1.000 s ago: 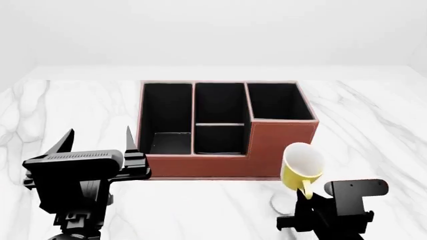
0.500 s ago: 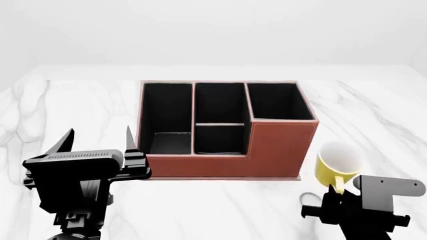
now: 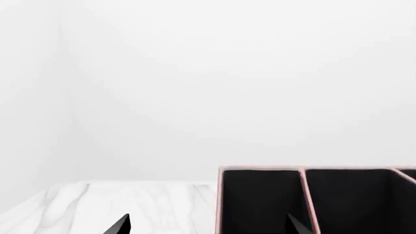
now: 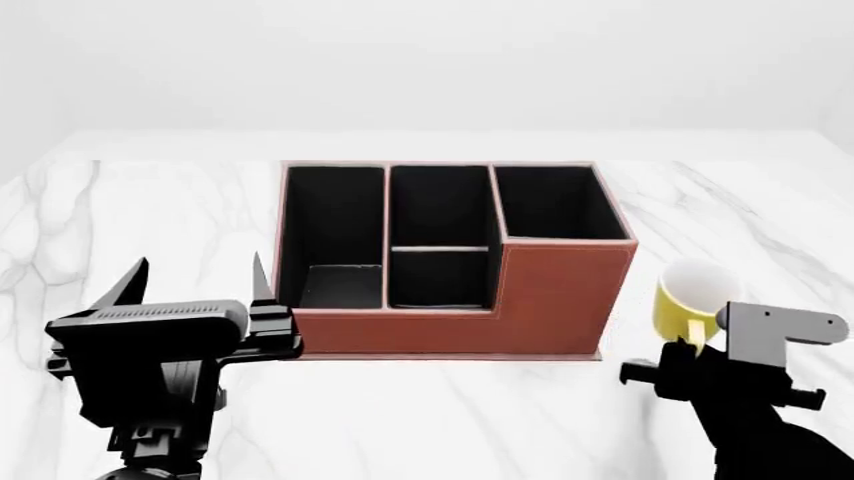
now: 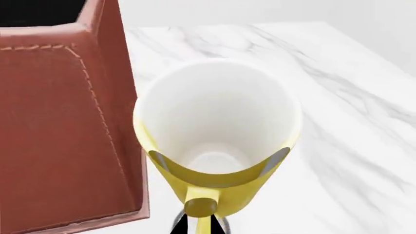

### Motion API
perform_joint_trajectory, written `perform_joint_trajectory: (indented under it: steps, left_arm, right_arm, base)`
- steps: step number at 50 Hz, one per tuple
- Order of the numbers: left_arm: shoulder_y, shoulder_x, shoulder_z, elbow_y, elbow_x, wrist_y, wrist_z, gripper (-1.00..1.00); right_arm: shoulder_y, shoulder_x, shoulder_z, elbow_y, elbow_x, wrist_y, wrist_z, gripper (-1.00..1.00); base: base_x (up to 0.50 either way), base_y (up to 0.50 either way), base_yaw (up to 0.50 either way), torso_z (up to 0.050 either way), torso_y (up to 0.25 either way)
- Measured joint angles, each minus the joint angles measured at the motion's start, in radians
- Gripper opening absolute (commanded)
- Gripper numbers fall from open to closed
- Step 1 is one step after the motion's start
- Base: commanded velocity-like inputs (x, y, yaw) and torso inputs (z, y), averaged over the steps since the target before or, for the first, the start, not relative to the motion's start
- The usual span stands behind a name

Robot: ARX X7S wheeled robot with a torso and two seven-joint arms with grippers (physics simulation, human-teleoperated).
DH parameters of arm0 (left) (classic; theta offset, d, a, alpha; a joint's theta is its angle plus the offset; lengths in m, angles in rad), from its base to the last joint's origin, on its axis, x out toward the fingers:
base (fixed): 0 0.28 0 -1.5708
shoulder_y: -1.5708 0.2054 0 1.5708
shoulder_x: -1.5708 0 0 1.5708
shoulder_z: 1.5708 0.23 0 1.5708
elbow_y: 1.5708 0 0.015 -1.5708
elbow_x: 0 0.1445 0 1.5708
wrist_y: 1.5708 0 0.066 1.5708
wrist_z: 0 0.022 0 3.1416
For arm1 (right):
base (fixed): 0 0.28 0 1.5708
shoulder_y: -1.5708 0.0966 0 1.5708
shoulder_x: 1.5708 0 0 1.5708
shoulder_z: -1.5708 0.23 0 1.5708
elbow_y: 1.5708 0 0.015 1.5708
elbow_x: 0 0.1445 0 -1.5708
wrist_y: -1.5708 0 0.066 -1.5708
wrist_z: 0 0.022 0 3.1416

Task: Pick up the yellow and white mug and place it to the right of the caddy.

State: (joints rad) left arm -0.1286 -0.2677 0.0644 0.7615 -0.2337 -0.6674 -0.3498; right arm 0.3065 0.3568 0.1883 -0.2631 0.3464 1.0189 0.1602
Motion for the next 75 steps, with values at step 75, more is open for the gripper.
perform_joint_trajectory:
  steps: [75]
  left_arm:
    - [-0.004, -0.026, 0.017, 0.012, -0.027, -0.001, -0.034, 1.00]
  right_arm:
    - [0.511, -0.040, -0.213, 1.235, -0.156, -0.547, -0.123, -1.00]
  base:
    - [0.00, 0.00, 0.00, 0.000, 0.001]
